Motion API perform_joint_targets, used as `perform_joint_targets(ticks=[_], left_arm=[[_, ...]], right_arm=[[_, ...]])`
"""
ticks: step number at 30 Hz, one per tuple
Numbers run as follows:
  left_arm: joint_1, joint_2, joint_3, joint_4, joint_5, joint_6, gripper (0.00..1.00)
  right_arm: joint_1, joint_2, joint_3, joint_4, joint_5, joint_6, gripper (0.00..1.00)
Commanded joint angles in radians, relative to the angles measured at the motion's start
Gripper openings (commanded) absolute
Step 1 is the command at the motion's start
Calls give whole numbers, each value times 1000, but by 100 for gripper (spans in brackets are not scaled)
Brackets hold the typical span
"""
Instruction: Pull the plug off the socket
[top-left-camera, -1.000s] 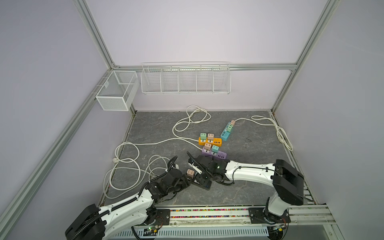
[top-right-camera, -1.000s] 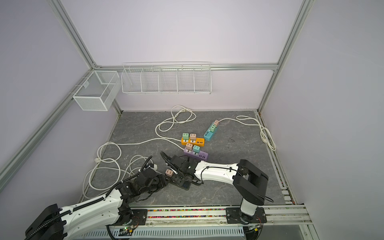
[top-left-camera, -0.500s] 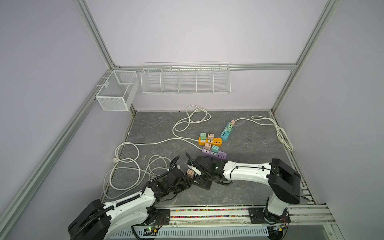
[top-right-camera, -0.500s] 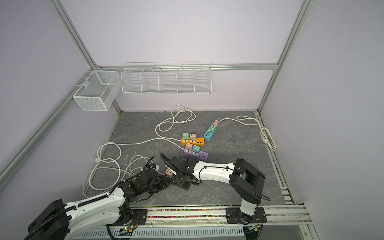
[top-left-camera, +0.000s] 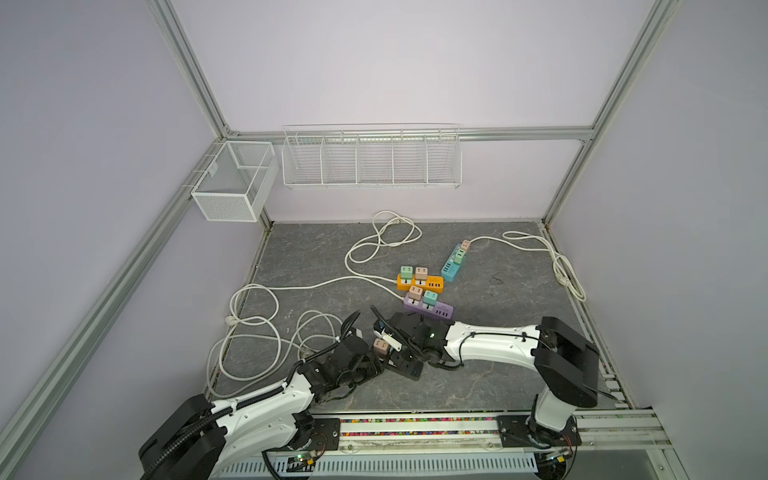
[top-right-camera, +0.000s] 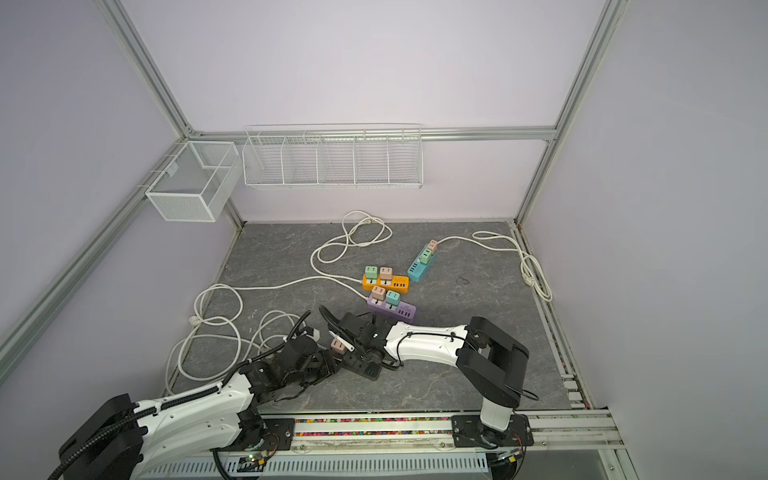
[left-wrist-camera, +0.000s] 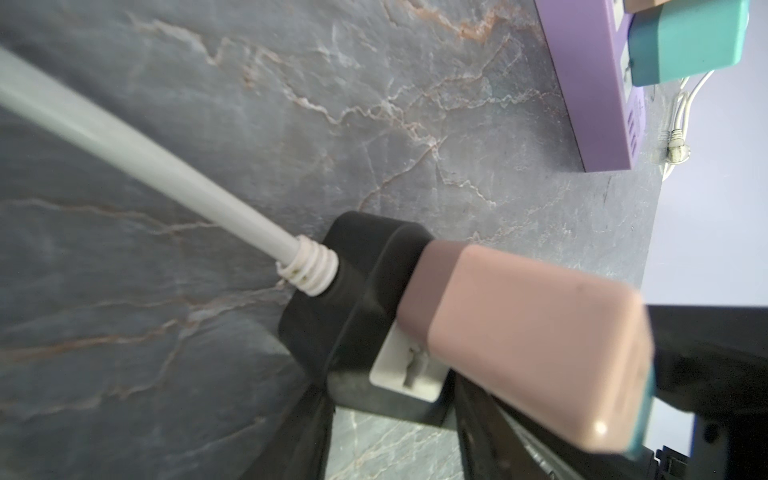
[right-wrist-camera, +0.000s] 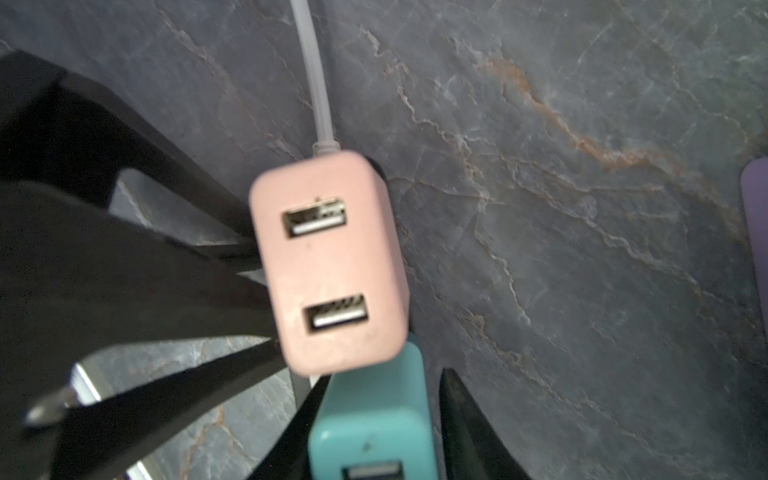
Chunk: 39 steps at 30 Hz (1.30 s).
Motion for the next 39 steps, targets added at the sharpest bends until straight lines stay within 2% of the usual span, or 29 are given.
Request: perform_joint_targets(ticks=[1,16,20,23,29,39], left_arm=[[-4,13,-13,-40,-29,-2,49],[-5,12,-16,-76,-4,4,49],[-4,22,-16,-73,-6,2,49],[-8,10,-17,-97,-28,-15,44],[-9,-23,-36,-103,-35,-26,44],[-11,38,-34,-61,-18,-26,44]], right_arm=[[5,11,-8,36,-13,-29,39],[-5,-4,-32,59,-31,-86,27],[6,14,-14,61,-87,-69,23],[5,7,-23,74,-91,-65,22],[-21,-29,-39,70,-52,-90,21],[14,-17,-26,74,-68,-61,19]])
